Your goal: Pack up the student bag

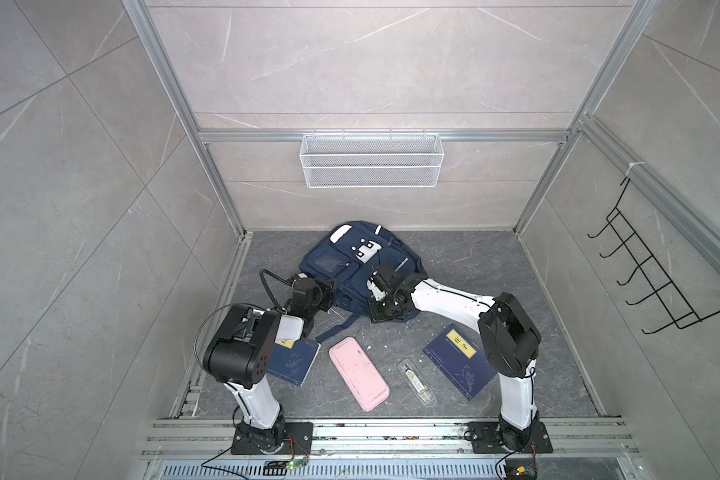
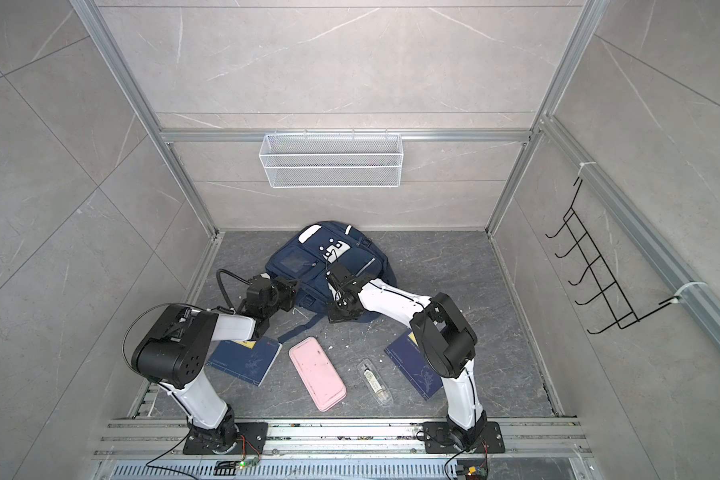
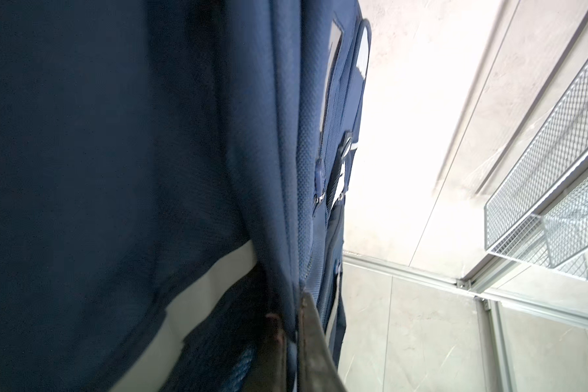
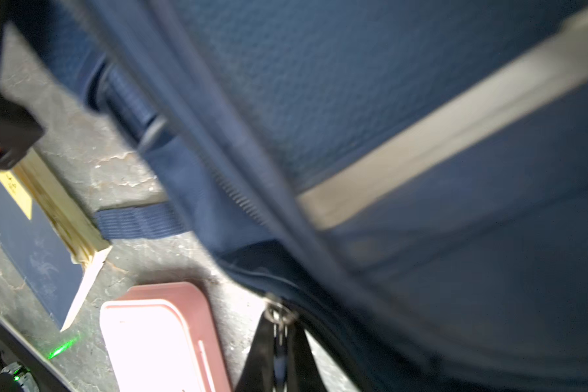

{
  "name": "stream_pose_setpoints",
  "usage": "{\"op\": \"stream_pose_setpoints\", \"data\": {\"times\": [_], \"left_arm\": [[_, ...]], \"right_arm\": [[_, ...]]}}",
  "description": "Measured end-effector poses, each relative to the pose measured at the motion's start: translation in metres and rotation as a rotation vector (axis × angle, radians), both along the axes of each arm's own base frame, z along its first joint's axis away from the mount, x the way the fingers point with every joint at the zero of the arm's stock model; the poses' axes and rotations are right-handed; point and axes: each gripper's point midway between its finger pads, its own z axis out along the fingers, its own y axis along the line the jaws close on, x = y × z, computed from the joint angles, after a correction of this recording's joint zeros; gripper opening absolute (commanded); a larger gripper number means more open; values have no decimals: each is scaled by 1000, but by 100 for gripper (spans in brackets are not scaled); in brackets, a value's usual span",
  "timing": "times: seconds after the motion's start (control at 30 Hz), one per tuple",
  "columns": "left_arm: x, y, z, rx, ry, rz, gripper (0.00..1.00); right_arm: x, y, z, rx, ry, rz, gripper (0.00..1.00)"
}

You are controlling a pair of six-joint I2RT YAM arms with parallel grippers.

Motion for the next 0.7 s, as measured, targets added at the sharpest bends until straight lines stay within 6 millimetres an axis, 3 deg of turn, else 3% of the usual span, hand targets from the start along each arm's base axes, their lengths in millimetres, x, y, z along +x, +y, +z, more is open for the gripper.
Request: {"op": "stream_pose_setpoints", "data": {"times": [0.17, 0.33, 0.7], "left_arm": [[11, 2, 9, -21, -18, 44, 0], [13, 5, 9, -24, -17, 69, 0], [15, 6, 13, -33, -30, 89, 0]], "right_arm": [[0, 29, -6, 4, 3, 33, 0], [6, 45, -13, 10, 32, 25, 0], [32, 92, 1, 111, 51, -3, 0]]}}
